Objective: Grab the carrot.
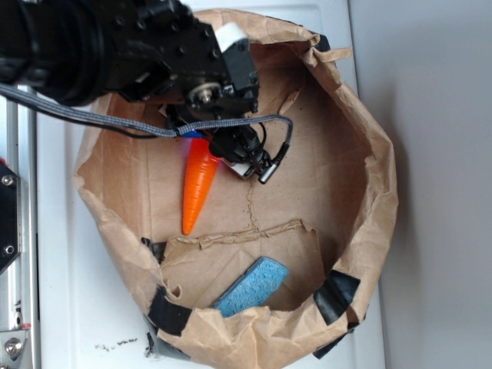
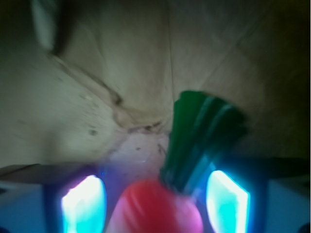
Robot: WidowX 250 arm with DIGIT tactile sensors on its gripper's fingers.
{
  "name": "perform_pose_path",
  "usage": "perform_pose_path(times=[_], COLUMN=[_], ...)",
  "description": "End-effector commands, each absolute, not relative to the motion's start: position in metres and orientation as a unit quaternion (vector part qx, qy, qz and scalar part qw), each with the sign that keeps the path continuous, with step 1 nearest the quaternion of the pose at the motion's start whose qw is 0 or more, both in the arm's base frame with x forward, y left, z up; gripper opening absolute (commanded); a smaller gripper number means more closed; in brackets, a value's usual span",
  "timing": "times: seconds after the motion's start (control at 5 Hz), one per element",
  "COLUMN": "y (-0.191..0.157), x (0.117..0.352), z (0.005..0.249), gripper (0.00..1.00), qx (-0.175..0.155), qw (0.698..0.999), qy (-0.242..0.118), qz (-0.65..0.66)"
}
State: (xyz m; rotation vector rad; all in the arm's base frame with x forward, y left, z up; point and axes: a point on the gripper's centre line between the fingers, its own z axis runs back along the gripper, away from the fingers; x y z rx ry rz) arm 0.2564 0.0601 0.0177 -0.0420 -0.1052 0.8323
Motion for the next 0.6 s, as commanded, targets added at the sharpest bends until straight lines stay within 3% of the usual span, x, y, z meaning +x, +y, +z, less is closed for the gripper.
perform_pose_path(times=[0.0,0.2,0.4], y=[0.074,0.068,0.063], x=[0.248,0.248,0.255], z=[0.013,0.025,0.052], gripper=[0.0,0.0,0.0], qx=[-0.017,-0.029,-0.062], qw=[0.908,0.911,0.907], qy=[-0.065,-0.064,-0.058], qz=[0.413,0.407,0.413])
